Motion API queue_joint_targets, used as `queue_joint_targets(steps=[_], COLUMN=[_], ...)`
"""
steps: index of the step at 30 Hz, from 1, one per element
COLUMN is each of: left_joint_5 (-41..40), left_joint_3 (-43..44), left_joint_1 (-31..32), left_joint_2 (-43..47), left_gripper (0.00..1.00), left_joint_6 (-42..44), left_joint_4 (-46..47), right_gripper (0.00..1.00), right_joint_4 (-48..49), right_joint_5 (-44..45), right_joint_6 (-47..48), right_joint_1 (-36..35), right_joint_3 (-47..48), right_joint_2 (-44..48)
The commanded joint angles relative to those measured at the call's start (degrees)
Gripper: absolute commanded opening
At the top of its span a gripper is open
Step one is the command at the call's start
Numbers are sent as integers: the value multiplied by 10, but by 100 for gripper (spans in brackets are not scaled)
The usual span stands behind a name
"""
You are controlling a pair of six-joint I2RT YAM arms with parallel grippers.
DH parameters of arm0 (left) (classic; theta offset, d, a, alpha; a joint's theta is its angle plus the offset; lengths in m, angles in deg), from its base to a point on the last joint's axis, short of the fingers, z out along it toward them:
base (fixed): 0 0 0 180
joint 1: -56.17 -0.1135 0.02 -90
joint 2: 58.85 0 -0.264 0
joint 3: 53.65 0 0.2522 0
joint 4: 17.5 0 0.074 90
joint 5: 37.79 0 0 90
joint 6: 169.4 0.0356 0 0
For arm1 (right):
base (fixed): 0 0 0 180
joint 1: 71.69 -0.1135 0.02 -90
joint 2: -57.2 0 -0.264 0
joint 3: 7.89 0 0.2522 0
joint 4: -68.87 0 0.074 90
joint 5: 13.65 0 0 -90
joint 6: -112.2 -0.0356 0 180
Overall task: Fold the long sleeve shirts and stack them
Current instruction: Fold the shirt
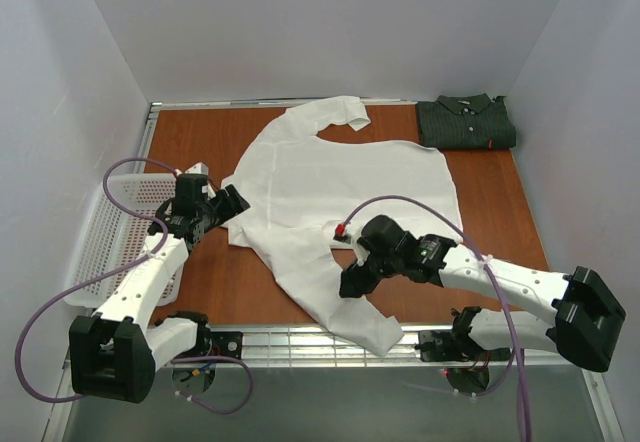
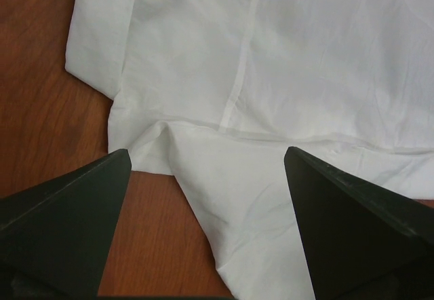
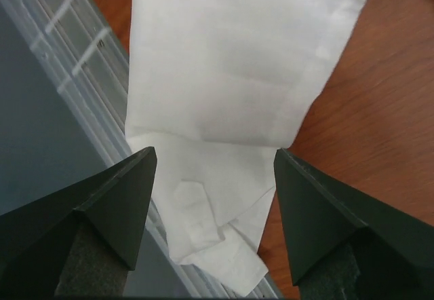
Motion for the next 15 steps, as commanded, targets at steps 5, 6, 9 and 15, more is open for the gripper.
queue_joint_targets(steps=[5,6,9,15], left_joint_5=[-36,-37,-38,-60], left_joint_3=[-47,-54,-68,-64], left_joint_1=[-4,-4,-4,-4], left_joint_2=[35,38,43,43], left_gripper=[86,86,85,84], left_joint_6=[49,50,49,50], left_joint_4=[43,53,63,70], right_gripper=[68,68,68,59], right_joint_4=[-92,-95,-112,-134], right_joint_5=[150,165,208,248], right_joint_6=[-36,-38,-39,-22], right_joint_1=[-194,-209,-259,-283], right_joint_3=[33,39,62,106], right_joint_2=[-51,-61,-107,-188])
